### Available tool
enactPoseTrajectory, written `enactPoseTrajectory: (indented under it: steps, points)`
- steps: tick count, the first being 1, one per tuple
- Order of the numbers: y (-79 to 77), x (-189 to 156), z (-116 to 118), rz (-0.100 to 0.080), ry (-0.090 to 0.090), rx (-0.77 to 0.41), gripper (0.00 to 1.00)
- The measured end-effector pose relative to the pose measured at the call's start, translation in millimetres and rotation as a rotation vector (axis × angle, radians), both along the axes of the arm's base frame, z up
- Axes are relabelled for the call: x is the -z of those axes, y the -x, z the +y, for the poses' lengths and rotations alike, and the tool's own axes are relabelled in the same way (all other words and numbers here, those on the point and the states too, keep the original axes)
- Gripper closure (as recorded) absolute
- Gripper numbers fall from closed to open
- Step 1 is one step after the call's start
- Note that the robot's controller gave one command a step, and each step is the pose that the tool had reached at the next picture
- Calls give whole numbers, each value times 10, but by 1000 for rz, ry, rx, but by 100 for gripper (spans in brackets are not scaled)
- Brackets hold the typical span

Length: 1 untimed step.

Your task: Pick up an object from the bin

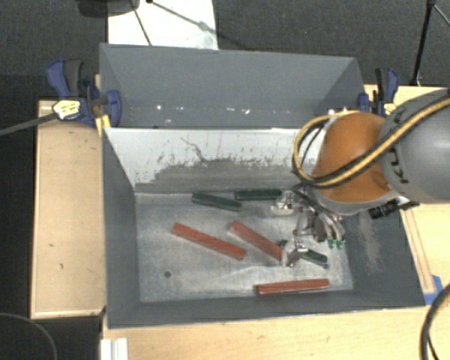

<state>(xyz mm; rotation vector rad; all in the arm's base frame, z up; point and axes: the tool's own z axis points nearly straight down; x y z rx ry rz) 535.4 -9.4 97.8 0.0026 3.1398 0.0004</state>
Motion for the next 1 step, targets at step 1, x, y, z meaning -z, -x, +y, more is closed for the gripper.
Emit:
enactPoseTrajectory:
  steps: [1]
  points:
    - [34, 223, 82, -10, -1, 50, 100]
